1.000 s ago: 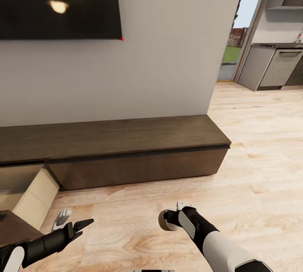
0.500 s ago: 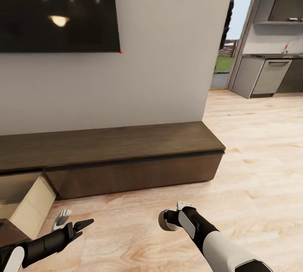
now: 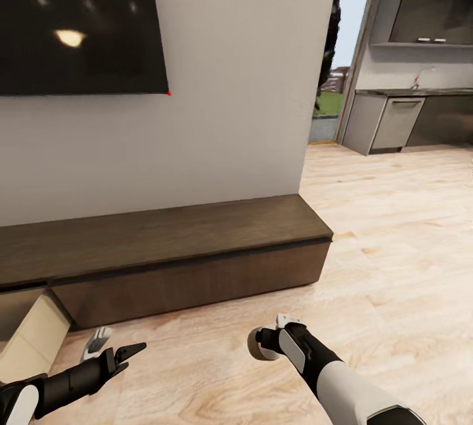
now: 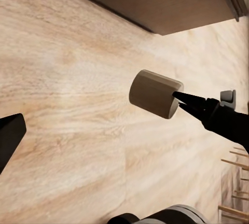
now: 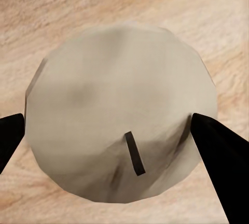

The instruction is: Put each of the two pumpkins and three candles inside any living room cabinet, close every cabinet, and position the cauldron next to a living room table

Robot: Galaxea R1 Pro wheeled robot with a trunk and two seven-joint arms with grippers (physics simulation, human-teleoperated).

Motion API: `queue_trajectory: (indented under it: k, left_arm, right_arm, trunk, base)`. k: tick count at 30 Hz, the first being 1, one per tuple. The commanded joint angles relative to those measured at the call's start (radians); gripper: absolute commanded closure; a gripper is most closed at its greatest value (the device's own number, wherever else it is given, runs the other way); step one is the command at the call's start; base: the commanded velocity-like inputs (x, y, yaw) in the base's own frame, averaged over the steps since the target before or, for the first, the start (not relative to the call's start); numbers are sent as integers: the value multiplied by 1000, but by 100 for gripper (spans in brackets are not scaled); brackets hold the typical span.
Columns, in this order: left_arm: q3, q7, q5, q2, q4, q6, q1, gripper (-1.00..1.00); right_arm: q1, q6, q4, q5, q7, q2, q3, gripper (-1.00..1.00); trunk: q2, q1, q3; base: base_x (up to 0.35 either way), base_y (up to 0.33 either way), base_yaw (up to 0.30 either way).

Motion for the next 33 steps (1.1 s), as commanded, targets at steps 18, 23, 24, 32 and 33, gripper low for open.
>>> queue_trajectory:
  k: [18, 23, 24, 32, 33]
  left_arm:
    - [0, 17, -10, -1, 0, 0, 0, -100]
    - [0, 21, -11, -1, 0, 0, 0, -100]
    - [0, 21, -11, -1, 0, 0, 0, -100]
    - [-16, 29, -11, -2, 0, 0, 0, -100]
    - [-20, 30, -12, -2, 0, -1, 0, -100]
  right_arm:
    - [0, 40, 0, -4, -3, 6, -22, 100]
    - [0, 52, 0, -4, -1, 4, -24, 100]
    - [0, 53, 0, -4, -1, 4, -24, 100]
    - [0, 54, 0, -4, -1, 2, -25, 100]
    - [0, 54, 0, -4, -1, 2, -25, 100]
  trunk:
    - [126, -69, 49]
    - [161, -88, 59]
    - [168, -92, 61]
    - [224, -123, 76]
    - [231, -127, 78]
  base:
    - [0, 0, -61]
    - [0, 0, -209]
    - [0, 0, -210]
    - [0, 0, -210]
    - [0, 0, -210]
